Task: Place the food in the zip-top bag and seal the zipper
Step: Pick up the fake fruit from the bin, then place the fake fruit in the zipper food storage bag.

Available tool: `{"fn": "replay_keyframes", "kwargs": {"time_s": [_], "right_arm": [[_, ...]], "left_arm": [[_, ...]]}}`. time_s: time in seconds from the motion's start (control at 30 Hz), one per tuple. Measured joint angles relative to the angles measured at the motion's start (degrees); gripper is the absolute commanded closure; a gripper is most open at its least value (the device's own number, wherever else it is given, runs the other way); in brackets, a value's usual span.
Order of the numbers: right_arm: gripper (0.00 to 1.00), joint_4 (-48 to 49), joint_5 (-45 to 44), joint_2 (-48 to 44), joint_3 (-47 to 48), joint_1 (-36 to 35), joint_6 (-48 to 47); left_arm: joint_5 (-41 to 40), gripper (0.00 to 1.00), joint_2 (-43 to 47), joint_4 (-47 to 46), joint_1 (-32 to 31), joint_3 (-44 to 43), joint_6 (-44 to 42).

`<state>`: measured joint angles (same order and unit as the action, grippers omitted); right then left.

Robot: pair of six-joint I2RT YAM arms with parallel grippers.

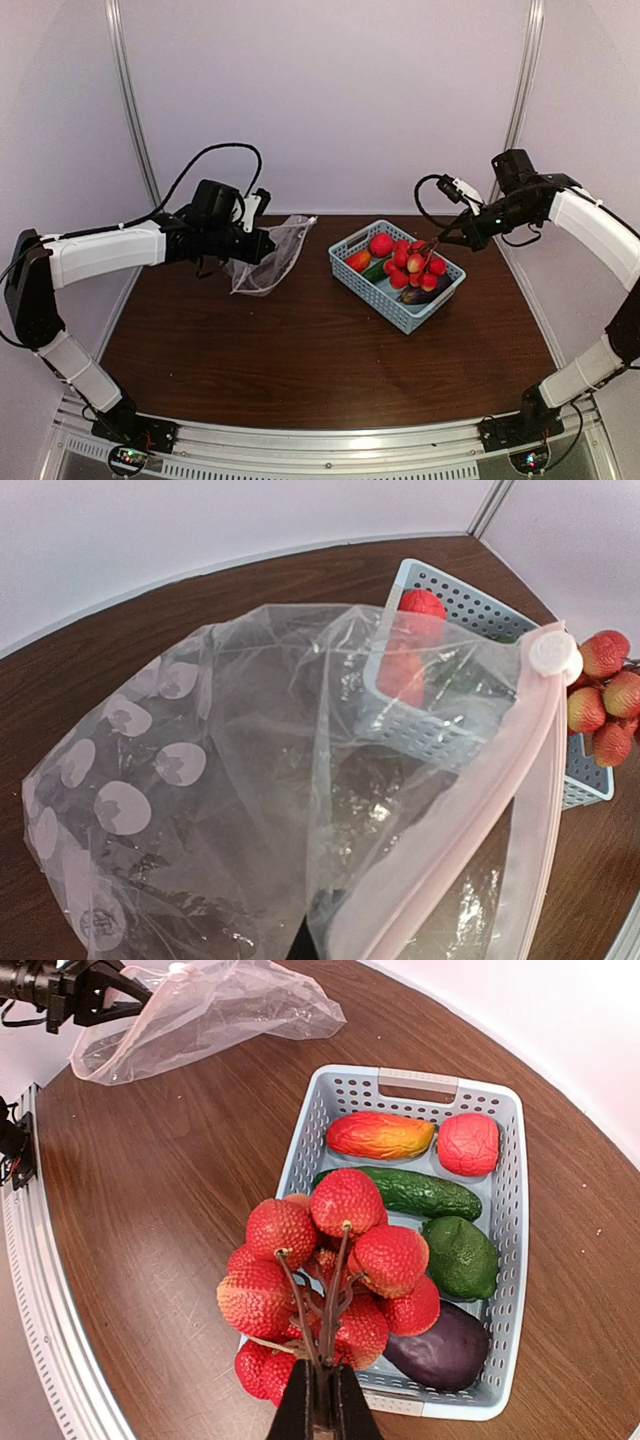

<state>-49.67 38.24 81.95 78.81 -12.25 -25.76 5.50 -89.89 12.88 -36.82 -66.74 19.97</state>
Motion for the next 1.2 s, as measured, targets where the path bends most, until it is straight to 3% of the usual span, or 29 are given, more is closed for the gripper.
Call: {"fn": "replay_keyframes", "kwargs": {"time_s": [0.27, 0.5, 0.9, 1.07, 1.2], "right_arm": [[1.00, -0.5, 7.2, -6.7, 0.4, 0.0, 1.0], [1.00, 3.6, 16.9, -5.3, 3.5, -2.7, 5.1], [1.00, 27.9, 29.5, -4.1, 3.0, -13.2, 24.0], [1.00, 39.8, 32.3, -2.0, 1.1, -14.2, 32.6], [1.00, 43.6, 32.7, 2.3, 0.4, -14.4, 35.4]], "left_arm": [[2.2, 1.00, -0.7, -3.3, 0.5, 0.0, 1.7], [3.9, 1.00, -2.1, -4.3, 0.1, -0.6, 5.7], [3.5, 1.00, -4.6, -8.2, -4.3, -2.9, 11.5], [3.8, 1.00, -4.9, -8.8, -6.2, -3.6, 11.9], [4.3, 1.00, -4.5, -9.4, -8.4, -3.9, 10.7]]}}
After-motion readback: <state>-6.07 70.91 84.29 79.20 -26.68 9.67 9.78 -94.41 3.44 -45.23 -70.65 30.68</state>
